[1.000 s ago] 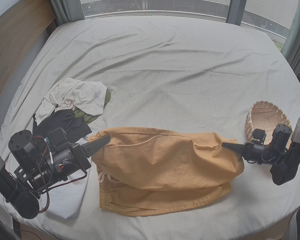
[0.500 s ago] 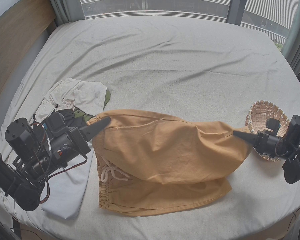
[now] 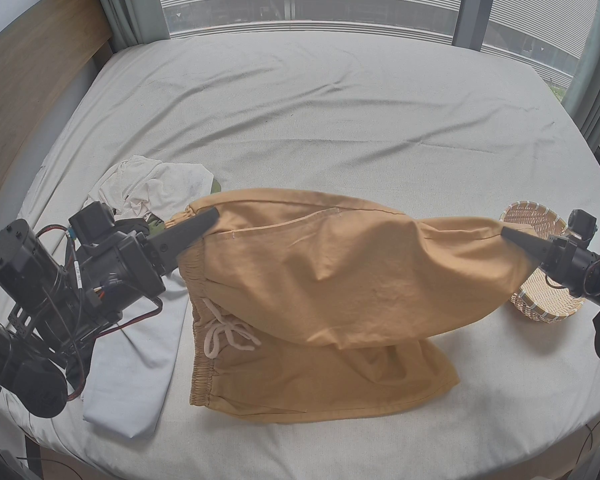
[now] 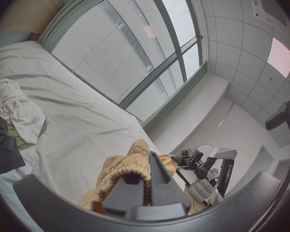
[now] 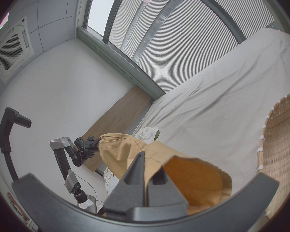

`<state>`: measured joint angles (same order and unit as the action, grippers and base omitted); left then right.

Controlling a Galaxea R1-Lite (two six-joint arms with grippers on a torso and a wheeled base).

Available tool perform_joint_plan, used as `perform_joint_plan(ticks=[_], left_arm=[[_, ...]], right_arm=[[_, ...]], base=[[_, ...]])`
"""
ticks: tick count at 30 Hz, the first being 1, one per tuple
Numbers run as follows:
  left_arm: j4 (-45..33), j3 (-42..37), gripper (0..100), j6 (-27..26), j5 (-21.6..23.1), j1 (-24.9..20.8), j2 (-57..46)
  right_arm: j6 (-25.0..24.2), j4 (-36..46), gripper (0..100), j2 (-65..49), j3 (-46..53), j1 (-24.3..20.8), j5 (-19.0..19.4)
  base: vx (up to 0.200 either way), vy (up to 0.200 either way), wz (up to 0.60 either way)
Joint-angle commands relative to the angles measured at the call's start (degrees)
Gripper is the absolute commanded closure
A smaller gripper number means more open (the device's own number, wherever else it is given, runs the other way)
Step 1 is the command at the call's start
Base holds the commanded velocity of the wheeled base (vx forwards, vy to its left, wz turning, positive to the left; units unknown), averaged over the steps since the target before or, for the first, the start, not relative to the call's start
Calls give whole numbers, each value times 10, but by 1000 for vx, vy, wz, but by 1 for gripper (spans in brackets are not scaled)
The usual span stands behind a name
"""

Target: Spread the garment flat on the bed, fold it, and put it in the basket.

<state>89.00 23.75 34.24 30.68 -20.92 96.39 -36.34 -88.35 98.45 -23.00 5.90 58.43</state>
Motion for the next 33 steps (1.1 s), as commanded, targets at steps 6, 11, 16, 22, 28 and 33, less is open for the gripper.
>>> perform_joint_plan(ticks=[6, 11, 16, 22, 28, 33], left_arm=[[2, -3, 100, -1, 1, 26, -12], [2, -5, 100, -1, 0, 41, -13], [2, -5, 100, -1, 1, 40, -11], [2, -5, 100, -1, 1, 42, -10], [2, -5, 100, -3, 1, 43, -8], [2, -5, 100, -3, 1, 43, -8]], right_arm=[[-1, -1, 100, -20, -8, 40, 0], [-6, -1, 100, -20, -15, 48, 0], [-13, -1, 100, -21, -18, 51, 0], [-14, -1, 100, -21, -21, 61, 0], [-14, -1, 100, -21, -21, 65, 0], [-13, -1, 100, -21, -21, 65, 0]], base=[[0, 0, 0], [0, 0, 0], [0, 0, 0], [0, 0, 0], [0, 0, 0], [0, 0, 0]])
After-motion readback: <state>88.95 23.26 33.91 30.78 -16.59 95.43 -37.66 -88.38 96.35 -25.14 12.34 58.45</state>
